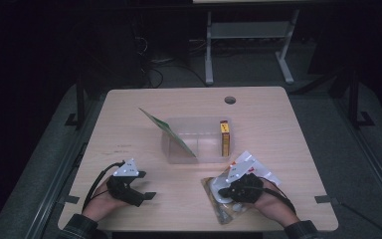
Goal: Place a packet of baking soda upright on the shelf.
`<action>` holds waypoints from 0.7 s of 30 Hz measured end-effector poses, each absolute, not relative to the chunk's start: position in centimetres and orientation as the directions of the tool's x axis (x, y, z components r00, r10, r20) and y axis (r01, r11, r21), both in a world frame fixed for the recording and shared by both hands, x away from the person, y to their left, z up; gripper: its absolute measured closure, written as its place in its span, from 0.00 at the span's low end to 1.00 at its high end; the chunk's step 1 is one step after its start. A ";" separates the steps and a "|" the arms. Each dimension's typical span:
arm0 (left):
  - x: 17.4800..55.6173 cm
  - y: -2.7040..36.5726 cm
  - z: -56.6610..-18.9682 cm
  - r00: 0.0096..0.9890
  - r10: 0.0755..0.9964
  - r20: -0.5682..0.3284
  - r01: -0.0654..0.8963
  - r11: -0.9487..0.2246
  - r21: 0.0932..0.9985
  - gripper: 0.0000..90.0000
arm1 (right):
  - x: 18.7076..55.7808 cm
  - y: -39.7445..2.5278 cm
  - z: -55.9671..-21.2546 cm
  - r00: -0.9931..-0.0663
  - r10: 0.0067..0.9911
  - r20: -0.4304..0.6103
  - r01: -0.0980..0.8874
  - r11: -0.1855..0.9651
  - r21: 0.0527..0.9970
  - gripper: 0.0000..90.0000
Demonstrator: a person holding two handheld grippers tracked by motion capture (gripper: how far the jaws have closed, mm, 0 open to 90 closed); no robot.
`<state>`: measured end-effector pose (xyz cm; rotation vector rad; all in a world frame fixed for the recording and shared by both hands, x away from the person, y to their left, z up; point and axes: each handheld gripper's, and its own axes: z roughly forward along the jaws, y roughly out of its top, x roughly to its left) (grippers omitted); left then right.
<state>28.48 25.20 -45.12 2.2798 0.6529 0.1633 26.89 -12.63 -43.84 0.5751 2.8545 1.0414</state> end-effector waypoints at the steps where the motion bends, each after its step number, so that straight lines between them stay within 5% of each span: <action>1: 28.5 25.2 -45.1 0.864 0.498 -0.080 0.404 -0.590 0.699 0.16 | 26.8 -12.1 -43.8 -0.934 0.349 0.077 0.316 0.708 0.631 1.00; 14: 28.2 24.9 -44.8 0.876 0.471 -0.102 0.396 -0.581 0.711 0.16 | 25.3 -6.0 -43.9 -0.982 0.181 0.045 0.166 0.743 0.649 1.00; 21: 27.9 23.4 -44.3 0.895 0.431 -0.117 0.369 -0.565 0.738 0.16 | 25.5 -8.7 -42.7 -0.958 0.283 0.049 0.234 0.668 0.706 1.00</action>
